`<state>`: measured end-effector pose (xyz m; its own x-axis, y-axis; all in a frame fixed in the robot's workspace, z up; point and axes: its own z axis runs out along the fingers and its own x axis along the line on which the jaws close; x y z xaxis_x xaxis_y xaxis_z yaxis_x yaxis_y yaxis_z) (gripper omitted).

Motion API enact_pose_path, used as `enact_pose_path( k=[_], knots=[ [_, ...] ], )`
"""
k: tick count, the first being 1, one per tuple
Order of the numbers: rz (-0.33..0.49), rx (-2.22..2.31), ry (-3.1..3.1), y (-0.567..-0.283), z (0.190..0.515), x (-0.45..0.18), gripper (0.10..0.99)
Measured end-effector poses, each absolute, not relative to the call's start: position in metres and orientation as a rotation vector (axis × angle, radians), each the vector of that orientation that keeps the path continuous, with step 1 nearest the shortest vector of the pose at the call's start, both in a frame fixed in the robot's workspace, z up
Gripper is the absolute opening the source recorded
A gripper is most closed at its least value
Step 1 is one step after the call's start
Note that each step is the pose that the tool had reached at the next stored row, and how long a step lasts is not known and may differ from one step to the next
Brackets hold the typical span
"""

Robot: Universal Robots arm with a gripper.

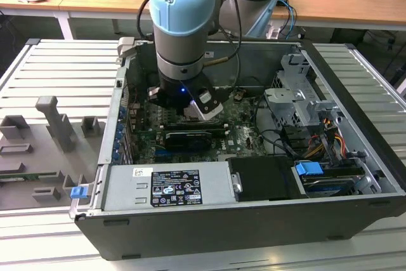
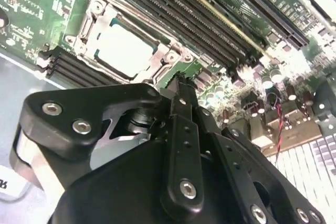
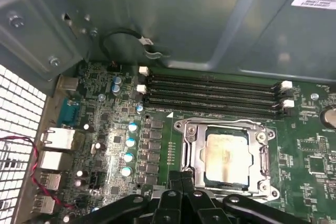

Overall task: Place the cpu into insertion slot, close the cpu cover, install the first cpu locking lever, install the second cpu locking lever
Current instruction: 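Install the second cpu locking lever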

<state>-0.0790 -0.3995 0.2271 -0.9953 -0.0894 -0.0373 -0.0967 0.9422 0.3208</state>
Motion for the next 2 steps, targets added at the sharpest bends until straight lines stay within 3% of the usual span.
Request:
enact_pose_path(
  k=[2],
  knots=[
    [0.510,-0.147,3.074,-0.3995,0.2331,-0.0790,0.106]
  ],
)
